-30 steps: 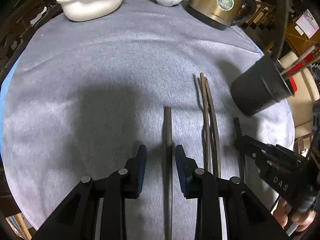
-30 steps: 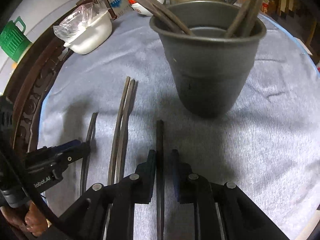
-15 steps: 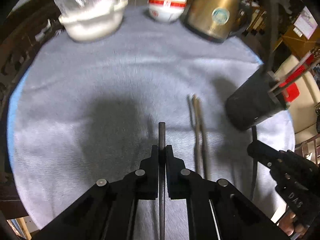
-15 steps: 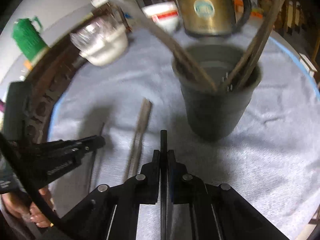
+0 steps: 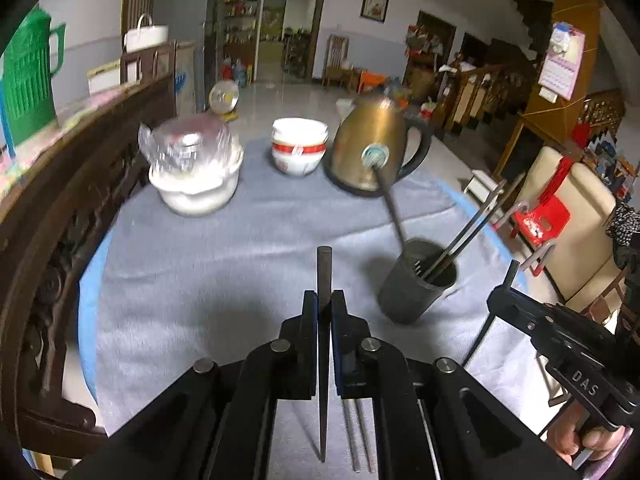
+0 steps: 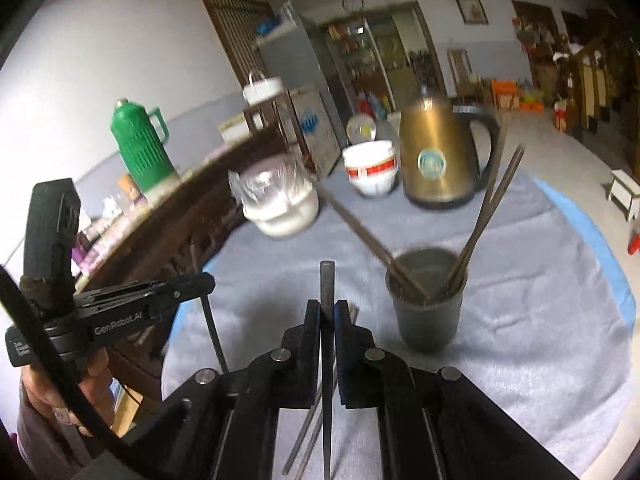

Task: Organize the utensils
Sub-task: 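Lift the chopstick with the right tool toward the grey cup, then lower the held chopsticks into the grey cup and open both tools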

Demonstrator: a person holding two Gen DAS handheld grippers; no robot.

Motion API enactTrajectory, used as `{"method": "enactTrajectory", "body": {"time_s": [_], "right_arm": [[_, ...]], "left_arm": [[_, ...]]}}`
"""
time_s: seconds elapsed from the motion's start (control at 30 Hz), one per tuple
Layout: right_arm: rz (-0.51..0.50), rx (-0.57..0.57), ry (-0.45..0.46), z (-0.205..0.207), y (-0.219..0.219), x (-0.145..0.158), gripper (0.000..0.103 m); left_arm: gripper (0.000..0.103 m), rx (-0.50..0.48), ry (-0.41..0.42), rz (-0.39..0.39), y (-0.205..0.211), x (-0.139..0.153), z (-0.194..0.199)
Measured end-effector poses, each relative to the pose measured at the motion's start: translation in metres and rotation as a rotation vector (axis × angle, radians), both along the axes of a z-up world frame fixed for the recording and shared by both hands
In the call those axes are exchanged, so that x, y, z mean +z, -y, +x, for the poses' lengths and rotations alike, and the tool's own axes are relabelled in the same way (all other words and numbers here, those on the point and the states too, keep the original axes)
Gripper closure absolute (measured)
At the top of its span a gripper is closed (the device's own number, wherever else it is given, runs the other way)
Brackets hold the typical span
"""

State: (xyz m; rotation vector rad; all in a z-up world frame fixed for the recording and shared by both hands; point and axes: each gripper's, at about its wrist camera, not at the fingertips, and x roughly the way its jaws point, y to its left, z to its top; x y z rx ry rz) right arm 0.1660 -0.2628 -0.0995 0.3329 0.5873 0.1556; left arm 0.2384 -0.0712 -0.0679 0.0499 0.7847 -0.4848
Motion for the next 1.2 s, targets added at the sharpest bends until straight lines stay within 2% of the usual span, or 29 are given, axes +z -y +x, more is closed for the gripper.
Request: {"method": "enactTrajectory", "body": {"time_s": [0.17, 0.37, 0.53, 0.67, 0.77, 0.9, 1.07, 1.2], "right_arm": [[0.018, -0.049, 0.103, -0.013, 0.012, 0.029, 0.096], [0.016, -0.134, 0.209, -0.014, 0.032, 0.071, 0.096], [-0.037, -0.225, 0.304, -0.009, 0.048, 0.105, 0.096], [-0.074, -0.29, 0.372, -0.006, 0.059, 0.119, 0.095], [-0.104, -0.315, 0.389, 0.001, 0.064, 0.119, 0.096], [-0.108, -0.331, 0.358, 0.015, 0.073, 0.103, 0.096], [-0.09, -0.324, 0.271, 0.026, 0.08, 0.077, 0.096], [-0.089, -0.298, 0.205, 0.032, 0.082, 0.063, 0.095]], "left_arm": [[0.097, -0.018, 0.067, -0.041, 0.012, 0.033, -0.009], [0.097, -0.006, 0.155, -0.123, 0.032, 0.074, 0.001], [0.097, 0.001, 0.214, -0.197, 0.052, 0.099, 0.015], [0.097, 0.013, 0.274, -0.251, 0.069, 0.112, 0.023], [0.097, 0.028, 0.286, -0.285, 0.082, 0.11, 0.031], [0.097, 0.071, 0.288, -0.284, 0.097, 0.092, 0.04], [0.097, 0.095, 0.214, -0.253, 0.106, 0.049, 0.053], [0.097, 0.061, 0.169, -0.227, 0.11, 0.034, 0.051]]}}
